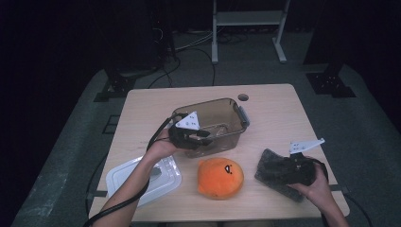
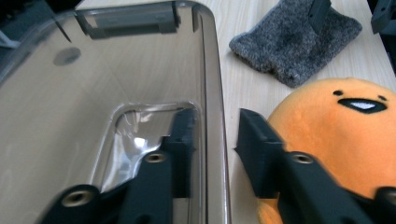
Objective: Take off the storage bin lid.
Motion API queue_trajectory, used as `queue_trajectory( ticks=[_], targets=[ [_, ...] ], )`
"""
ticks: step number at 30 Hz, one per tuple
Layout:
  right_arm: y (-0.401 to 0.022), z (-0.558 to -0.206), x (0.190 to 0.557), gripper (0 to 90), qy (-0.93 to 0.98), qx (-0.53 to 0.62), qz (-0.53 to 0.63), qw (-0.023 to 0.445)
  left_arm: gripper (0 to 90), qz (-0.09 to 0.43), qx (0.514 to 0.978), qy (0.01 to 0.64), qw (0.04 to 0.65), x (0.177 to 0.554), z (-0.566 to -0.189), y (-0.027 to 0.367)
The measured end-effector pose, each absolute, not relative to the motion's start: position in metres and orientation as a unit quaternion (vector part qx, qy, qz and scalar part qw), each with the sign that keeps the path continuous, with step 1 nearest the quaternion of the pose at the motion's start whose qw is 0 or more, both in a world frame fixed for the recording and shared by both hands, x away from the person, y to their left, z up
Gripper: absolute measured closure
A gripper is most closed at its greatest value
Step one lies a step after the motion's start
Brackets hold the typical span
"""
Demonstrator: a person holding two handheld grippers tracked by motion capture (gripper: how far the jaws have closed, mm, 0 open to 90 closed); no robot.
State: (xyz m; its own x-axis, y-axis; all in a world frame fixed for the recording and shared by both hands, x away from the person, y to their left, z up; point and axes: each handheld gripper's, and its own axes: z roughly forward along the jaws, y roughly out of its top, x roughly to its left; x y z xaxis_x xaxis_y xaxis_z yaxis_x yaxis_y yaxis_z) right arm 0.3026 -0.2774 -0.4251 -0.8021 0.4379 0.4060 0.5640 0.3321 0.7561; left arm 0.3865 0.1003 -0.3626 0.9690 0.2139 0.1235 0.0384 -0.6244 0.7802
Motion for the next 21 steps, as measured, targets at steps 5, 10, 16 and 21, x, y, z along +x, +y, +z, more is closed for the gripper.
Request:
queue_trajectory(
  ticks=[5, 10, 16, 21],
  targets=[
    [-0.277, -0.425, 0.303, 41.0, -0.814, -0.309, -0.489, 0.064, 54.8, 0.106, 0.886, 0.066, 0.447, 0.377, -0.355, 0.103],
    [-0.278, -0.425, 0.302, 41.0, -0.814, -0.308, -0.489, 0.062, 47.0, 0.103, 0.876, 0.060, 0.468, 0.368, -0.353, 0.105],
    [-0.279, -0.424, 0.301, 41.0, -0.811, -0.310, -0.492, 0.061, 40.3, 0.099, 0.871, 0.047, 0.479, 0.353, -0.352, 0.103],
    [-0.278, -0.424, 0.301, 40.9, -0.813, -0.309, -0.489, 0.061, 37.7, 0.094, 0.869, 0.042, 0.484, 0.346, -0.353, 0.103]
  ],
)
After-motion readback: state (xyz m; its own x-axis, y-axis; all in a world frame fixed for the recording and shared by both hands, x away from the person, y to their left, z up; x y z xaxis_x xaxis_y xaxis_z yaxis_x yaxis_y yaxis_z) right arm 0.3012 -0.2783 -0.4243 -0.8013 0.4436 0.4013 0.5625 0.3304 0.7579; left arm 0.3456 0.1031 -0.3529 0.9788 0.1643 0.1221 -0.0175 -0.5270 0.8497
